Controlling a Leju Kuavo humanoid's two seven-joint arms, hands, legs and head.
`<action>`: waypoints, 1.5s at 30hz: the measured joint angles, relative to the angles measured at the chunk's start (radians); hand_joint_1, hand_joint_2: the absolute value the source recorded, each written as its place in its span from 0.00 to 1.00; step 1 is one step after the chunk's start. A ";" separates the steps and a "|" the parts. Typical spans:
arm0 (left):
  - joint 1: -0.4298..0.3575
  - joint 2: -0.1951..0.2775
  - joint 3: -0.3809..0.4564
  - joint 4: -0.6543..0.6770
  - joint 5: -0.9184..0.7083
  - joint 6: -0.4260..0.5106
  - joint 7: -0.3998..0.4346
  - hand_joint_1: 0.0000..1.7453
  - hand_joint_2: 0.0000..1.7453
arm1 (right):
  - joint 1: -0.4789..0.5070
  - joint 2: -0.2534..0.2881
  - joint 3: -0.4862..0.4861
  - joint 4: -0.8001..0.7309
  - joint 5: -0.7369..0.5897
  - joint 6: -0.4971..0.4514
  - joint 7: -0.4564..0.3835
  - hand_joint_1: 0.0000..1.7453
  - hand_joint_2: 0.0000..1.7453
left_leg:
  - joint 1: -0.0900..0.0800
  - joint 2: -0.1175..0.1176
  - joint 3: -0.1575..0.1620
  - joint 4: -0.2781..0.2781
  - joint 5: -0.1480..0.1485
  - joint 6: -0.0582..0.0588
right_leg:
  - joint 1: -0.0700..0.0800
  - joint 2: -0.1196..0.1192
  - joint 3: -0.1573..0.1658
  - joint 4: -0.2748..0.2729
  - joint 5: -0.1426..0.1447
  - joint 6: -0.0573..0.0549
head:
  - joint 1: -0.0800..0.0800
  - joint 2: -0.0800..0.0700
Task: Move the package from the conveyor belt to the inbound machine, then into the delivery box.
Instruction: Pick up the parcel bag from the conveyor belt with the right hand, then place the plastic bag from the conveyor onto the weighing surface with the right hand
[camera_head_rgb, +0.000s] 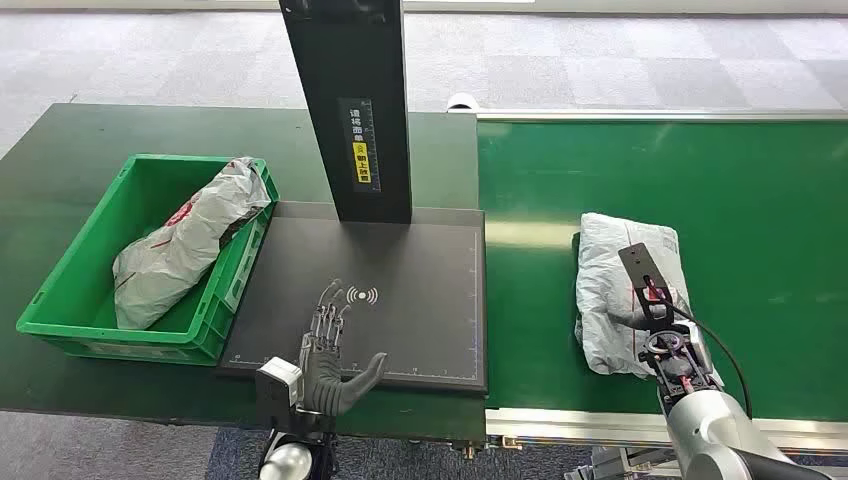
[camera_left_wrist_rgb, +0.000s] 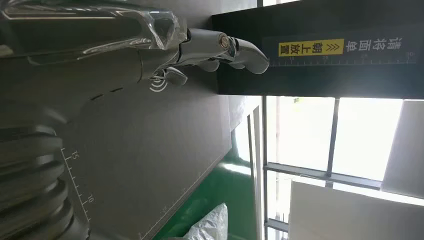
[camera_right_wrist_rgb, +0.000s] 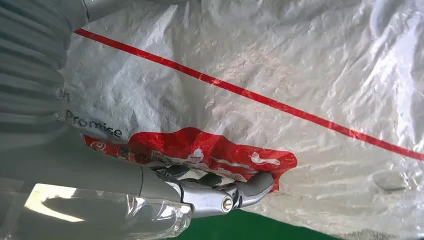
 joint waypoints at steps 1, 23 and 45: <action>0.000 0.000 0.000 0.001 0.000 -0.001 0.000 0.00 1.00 | 0.001 0.001 0.001 0.001 0.004 0.010 0.007 0.00 1.00 | 0.000 0.000 0.000 0.000 0.000 0.000 | 0.000 0.000 0.000 0.000 0.000 0.000 | 0.000 0.000; 0.019 0.001 0.014 -0.014 0.014 0.025 0.000 0.00 1.00 | -0.039 0.026 -0.033 -0.015 -0.011 -0.168 -0.229 1.00 1.00 | 0.000 0.000 -0.001 0.000 0.000 0.000 | 0.000 0.000 0.000 0.000 0.000 0.000 | 0.000 0.000; 0.075 0.003 0.099 -0.199 0.003 0.035 0.000 0.00 1.00 | 0.034 0.292 0.022 -0.381 -0.066 -0.042 -0.701 1.00 1.00 | 0.001 -0.001 -0.003 0.000 0.001 -0.001 | 0.000 -0.002 -0.001 0.000 0.000 0.000 | 0.000 0.000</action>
